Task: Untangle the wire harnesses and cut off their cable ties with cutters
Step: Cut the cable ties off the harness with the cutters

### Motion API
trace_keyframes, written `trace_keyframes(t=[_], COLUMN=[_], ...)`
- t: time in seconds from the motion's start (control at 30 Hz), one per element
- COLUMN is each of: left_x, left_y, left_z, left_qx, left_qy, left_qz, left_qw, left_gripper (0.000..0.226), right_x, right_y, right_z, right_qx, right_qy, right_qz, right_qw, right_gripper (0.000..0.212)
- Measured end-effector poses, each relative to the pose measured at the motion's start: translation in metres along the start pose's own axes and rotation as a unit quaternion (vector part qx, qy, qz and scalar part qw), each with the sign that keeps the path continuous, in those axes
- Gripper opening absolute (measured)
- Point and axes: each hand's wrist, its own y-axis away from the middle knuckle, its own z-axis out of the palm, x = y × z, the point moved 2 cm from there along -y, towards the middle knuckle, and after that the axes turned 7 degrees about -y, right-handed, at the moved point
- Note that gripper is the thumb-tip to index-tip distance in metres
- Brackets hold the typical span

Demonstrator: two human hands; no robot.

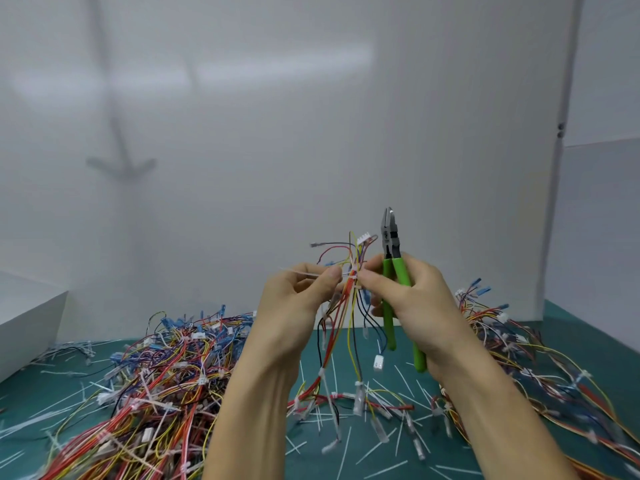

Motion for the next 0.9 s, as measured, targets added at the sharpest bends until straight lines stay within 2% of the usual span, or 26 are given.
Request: trace_keyframes(t=[0.1,0.2,0.33,0.43,0.63,0.9], left_x=[0.001,0.003,0.002,0.002,0.000,-0.001], left_y=[0.000,0.001,0.000,-0.001,-0.004,-0.005], left_z=[-0.001,0.002,0.004,0.004,0.002,0.003], left_qx=[0.025,0.055,0.089,0.106,0.144,0.140], left_qy=[0.024,0.035,0.040,0.045,0.036,0.044], left_qz=[0.000,-0.001,0.004,0.021,0.045,0.048], left_qw=[0.999,0.998,0.995,0.993,0.988,0.988], left_gripper=[0.012,0.013,0.014,0.012,0.012,0.013], right_x=[-0.011,-0.023,-0.029,-0.026,-0.023,-0.020], right_y=[0.002,0.006,0.015,0.020,0.019,0.018], right_z=[-0.001,-0.002,0.000,0.006,0.009,0.009], right_qx=[0.016,-0.031,-0.146,-0.192,-0.205,-0.190], right_qy=[0.091,0.061,0.055,0.077,0.101,0.105], right_qz=[-0.019,0.042,0.135,0.183,0.211,0.214], right_qw=[0.996,0.997,0.979,0.961,0.950,0.952], right_gripper=[0.036,0.065,0.061,0.062,0.061,0.064])
